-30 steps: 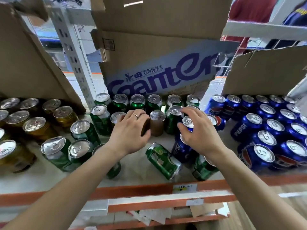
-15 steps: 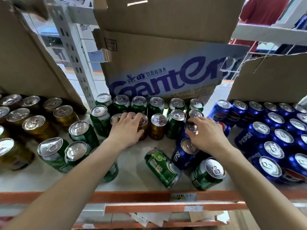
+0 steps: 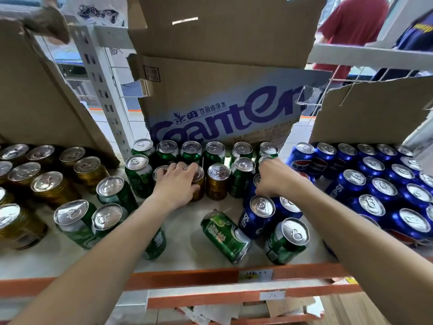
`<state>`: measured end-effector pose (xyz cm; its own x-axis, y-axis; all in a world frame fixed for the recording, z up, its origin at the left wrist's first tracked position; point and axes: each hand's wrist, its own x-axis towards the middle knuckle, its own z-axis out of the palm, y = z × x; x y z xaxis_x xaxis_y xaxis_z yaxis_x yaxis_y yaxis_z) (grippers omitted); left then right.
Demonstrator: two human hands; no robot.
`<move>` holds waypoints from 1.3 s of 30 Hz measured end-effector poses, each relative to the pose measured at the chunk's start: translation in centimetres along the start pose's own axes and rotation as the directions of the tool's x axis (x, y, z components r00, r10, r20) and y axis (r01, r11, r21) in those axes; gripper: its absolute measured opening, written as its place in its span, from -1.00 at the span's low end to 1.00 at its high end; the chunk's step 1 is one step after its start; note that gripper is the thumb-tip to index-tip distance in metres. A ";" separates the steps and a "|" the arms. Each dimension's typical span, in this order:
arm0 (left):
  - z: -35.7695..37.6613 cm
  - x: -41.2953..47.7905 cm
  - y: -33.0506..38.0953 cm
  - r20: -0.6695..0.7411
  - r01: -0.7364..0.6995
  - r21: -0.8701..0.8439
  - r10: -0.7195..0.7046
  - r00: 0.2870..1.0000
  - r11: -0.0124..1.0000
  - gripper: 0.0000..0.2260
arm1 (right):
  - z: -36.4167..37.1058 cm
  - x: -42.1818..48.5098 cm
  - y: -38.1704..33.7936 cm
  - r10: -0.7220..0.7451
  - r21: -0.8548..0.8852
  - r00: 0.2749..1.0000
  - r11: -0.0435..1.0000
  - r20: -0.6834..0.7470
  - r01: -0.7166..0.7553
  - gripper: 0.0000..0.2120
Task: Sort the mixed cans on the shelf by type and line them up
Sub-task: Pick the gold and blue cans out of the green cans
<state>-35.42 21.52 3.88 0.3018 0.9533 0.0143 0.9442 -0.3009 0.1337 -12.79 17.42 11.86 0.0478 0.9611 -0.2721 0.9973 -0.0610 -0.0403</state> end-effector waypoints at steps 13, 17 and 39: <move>-0.1 -0.2 0.1 -0.019 0.007 0.004 -0.007 1.000 1.000 -0.57 | -3.7 -3.2 4.6 -0.125 0.128 0.973 0.980 -0.193 0.152 -0.55; -0.3 -0.2 0.1 0.001 0.014 0.017 -0.014 1.000 1.000 -0.59 | -5.5 -5.1 6.0 -0.051 0.329 0.895 0.919 -0.444 0.216 -0.61; -9.4 -2.8 1.5 0.179 0.134 -0.957 -0.160 0.971 -0.257 -0.66 | -1.2 -7.5 2.6 0.120 0.722 0.987 -0.674 -0.105 0.159 -0.64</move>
<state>-36.05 18.62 13.35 0.1658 0.9687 -0.1849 -0.3278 0.2309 0.9161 -10.51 10.35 14.94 0.1731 0.9697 -0.1721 -0.7041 -0.0003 -0.7101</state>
